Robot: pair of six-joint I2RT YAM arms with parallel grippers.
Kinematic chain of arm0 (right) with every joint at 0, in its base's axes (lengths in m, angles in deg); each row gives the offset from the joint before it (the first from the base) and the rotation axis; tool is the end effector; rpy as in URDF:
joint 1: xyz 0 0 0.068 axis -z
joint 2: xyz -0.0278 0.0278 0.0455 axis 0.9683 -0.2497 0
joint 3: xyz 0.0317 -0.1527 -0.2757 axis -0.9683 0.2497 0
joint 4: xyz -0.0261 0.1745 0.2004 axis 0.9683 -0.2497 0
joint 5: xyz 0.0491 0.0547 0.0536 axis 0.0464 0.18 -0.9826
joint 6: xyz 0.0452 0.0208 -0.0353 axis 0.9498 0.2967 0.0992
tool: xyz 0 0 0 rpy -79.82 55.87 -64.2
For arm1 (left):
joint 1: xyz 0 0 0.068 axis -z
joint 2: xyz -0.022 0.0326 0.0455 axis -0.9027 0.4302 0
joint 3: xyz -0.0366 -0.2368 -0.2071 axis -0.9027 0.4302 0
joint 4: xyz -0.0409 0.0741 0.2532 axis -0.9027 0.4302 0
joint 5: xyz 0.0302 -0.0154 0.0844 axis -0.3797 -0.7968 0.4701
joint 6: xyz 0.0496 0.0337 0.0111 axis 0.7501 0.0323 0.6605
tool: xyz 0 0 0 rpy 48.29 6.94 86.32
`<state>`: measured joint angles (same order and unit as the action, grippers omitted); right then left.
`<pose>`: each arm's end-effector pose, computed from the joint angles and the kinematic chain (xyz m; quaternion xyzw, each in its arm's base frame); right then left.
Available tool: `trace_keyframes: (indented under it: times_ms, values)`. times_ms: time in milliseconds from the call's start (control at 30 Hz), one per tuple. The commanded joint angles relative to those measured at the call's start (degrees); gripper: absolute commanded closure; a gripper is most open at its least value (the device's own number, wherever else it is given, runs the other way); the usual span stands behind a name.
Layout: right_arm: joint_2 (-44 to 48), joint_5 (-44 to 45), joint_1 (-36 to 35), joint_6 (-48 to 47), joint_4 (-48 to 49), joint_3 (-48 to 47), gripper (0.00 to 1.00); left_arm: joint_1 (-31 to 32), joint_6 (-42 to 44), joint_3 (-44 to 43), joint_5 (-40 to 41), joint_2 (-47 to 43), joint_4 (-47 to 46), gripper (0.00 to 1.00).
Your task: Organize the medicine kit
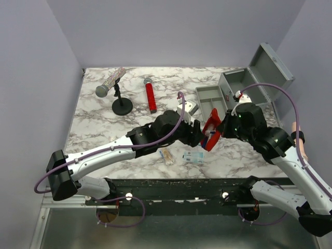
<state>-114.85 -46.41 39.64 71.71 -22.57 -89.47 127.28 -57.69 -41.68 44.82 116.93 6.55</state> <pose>0.1315 0.0841 0.3959 -0.0105 0.8925 0.1623 0.4207 0.1438 -0.2737 0.3881 0.2275 0.7859 -0.3932 0.4195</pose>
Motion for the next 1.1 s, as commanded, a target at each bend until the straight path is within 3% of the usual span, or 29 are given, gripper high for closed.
trace_keyframes:
  times_ms: [0, 67, 267, 467, 633, 667, 733, 833, 1067]
  values:
    - [0.97, -2.89, -0.05, 0.45, 1.99, -0.97, 0.99, 0.34, 0.68, 0.72, 0.07, 0.01, -4.39, 0.37]
    - [1.23, -3.86, -0.05, 0.45, 2.52, -0.61, 0.99, 0.34, 0.32, 0.37, -0.1, 1.24, -5.1, 0.48]
    - [1.67, -6.93, -0.05, 0.36, 3.4, -0.35, 0.99, 0.34, 0.32, -1.03, -1.24, 3.96, -6.86, 0.54]
    - [2.28, -7.03, -0.05, 0.45, 3.49, -0.09, 0.99, 0.34, -0.64, -1.65, -7.31, 6.86, -9.14, 0.62]
    - [3.16, -5.63, -0.05, -0.08, 3.4, -0.44, 0.99, 0.26, -1.26, -3.68, -3.72, 9.69, -4.3, 0.73]
    - [2.9, -4.49, -0.05, -0.25, 2.53, -0.79, 0.99, 0.34, -1.52, -1.32, -1.62, 7.42, -6.48, 0.7]
    - [2.46, -0.81, -0.05, -0.17, 0.42, -1.31, 0.99, 0.26, -1.96, 2.9, 1.9, 2.23, -11.76, 0.48]
    - [2.37, 4.12, 0.04, -0.34, -1.43, -1.32, 0.99, -0.27, -1.61, 5.37, 6.39, -3.57, -12.31, 0.26]
    - [3.87, 10.02, 0.13, -1.22, -3.81, -0.53, 0.99, -2.02, -4.5, 13.36, 10.88, -8.95, -12.04, 0.11]
